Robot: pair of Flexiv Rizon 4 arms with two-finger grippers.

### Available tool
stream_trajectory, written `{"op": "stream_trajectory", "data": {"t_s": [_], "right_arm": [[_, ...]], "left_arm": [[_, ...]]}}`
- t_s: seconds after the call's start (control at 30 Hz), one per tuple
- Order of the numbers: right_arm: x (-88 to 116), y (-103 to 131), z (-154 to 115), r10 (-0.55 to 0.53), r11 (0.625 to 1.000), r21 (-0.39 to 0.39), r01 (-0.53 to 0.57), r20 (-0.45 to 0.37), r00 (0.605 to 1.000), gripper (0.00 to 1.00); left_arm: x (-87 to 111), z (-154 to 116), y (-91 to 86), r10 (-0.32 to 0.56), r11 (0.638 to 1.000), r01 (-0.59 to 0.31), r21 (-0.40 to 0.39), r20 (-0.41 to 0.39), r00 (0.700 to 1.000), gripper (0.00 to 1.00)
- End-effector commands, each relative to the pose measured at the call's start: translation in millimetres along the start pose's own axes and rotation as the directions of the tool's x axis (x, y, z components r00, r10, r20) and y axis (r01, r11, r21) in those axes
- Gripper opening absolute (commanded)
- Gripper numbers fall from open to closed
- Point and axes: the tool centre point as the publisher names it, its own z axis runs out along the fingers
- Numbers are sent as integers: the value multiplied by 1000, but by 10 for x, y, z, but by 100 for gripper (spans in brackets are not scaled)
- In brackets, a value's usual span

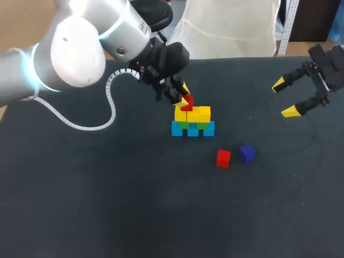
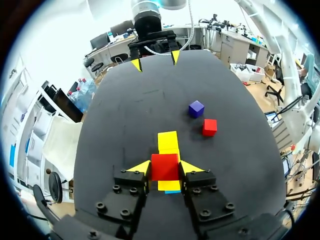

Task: Place the blue cubes, place green cubes on the blue cubes, place the yellow cubes on the green cubes, then place the red cubes on the yellow cubes, and place purple cube on the red cubes.

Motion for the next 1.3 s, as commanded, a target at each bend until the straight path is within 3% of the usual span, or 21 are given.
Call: {"op": "stream_trajectory", "data": {"t_s": [0.03,1.17,1.3], "right_arm": [[4,-8,2,-1,1000,-1,1,1,1000,100],[4,-8,2,-1,1000,-1,1,1,1000,100],[4,-8,2,-1,1000,-1,1,1,1000,100]], "left_arm": [[5,8,1,3,1000,-3,2,-1,1000,0],[29,20,-58,23,1000,-23,8,-11,1000,0],[38,28,-55,22,1000,-22,10,-14,1000,8]]}}
